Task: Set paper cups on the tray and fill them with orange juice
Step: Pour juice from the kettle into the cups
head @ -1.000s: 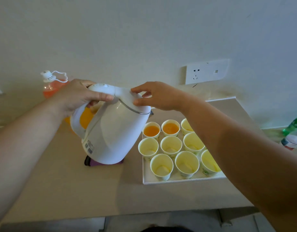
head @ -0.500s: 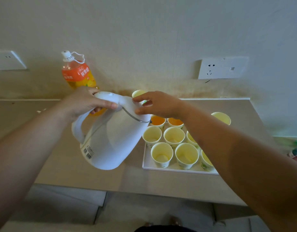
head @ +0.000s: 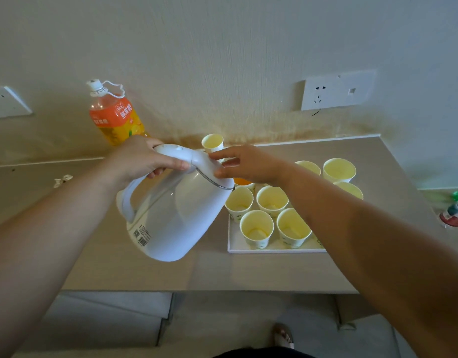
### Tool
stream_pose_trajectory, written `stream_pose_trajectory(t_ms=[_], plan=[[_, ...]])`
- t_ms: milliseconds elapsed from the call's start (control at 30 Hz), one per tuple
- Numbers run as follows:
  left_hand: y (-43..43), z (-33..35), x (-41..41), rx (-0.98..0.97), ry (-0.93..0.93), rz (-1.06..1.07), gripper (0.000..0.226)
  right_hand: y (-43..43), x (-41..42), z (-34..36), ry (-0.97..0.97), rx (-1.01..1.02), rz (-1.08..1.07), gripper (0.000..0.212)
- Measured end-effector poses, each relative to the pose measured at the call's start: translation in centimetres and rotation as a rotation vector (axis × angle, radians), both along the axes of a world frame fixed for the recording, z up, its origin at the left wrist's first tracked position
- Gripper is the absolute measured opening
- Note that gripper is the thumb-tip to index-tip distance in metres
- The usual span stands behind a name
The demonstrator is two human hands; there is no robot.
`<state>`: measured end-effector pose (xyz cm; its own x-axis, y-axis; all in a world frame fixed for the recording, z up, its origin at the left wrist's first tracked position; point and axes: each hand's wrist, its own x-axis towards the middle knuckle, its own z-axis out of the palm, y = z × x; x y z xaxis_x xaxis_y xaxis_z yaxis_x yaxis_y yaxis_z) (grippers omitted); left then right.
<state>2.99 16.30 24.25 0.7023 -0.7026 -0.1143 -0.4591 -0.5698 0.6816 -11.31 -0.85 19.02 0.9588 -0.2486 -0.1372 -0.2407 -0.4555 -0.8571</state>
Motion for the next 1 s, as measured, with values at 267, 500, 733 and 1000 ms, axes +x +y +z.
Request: stream_pose_trajectory(t_ms=[267, 500, 733, 1000], plan=[[-0.1, -0.2, 0.0, 0.017, -0.023, -0.026, 0.039, 0.5, -0.3, -0.9, 0.017, 0.050, -0.068, 0.049], [0.1, 0.1, 0.2, 0.023, -0.028, -0.042, 0.039, 1.0, -0.5, -0.9, 0.008, 0.070, -0.070, 0.049], [0.5, 0.7, 0.3, 0.028, -0.036, -0.053, 0.045, 1.1, -0.4, -0.5, -0.019, 0.058, -0.064, 0.047], [0.9, 1.7, 0.5, 0.025, -0.063, -0.059, 0.043, 1.3, 0.0, -0.1, -0.037, 0.036, -0.053, 0.048]])
